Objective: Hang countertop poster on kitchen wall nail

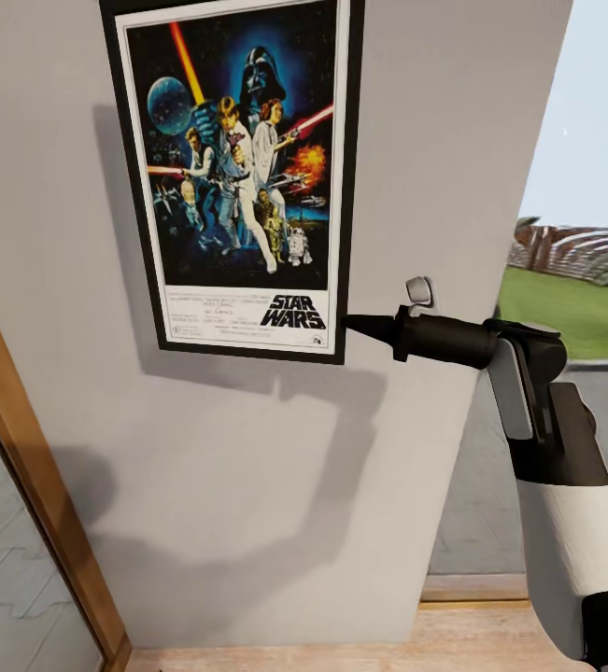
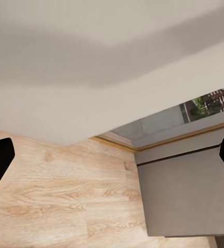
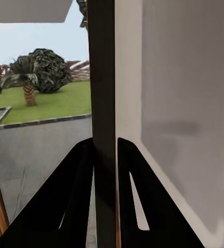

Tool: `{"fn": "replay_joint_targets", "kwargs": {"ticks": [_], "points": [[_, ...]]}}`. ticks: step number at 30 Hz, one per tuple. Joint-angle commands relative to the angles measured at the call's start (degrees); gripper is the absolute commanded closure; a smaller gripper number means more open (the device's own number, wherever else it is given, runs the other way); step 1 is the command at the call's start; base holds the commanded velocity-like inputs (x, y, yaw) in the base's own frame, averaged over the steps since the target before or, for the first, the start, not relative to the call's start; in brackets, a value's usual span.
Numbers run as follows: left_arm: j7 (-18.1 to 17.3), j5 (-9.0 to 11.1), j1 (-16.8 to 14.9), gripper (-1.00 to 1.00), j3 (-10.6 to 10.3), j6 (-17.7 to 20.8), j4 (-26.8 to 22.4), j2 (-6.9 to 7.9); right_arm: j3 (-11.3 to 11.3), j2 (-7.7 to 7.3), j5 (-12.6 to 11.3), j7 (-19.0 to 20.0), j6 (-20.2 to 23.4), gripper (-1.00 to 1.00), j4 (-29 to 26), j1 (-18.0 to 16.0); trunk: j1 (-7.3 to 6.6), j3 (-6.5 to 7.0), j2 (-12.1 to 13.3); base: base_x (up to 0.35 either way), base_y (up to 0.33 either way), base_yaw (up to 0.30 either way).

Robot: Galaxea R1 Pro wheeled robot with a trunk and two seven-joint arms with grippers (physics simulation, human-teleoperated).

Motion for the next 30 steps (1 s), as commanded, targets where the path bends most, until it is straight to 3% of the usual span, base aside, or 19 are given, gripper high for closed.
{"fn": "replay_joint_targets", "kwargs": {"ticks": [1,30], "points": [[0.0,0.3,0.0,-1.0,-0.5,-0.6,0.0,0.01,0.0,-0.04,-0.3,0.0,0.4,1.0,0.0,0.0,0.02,0.05,0.0,0.0,0.0,0.049],[0.0,0.3,0.0,-1.0,-0.5,-0.6,0.0,0.01,0.1,-0.04,-0.2,0.0,0.2,1.0,3.0,0.1,0.02,0.22,0.0,0.0,0.0,0.003]]}}
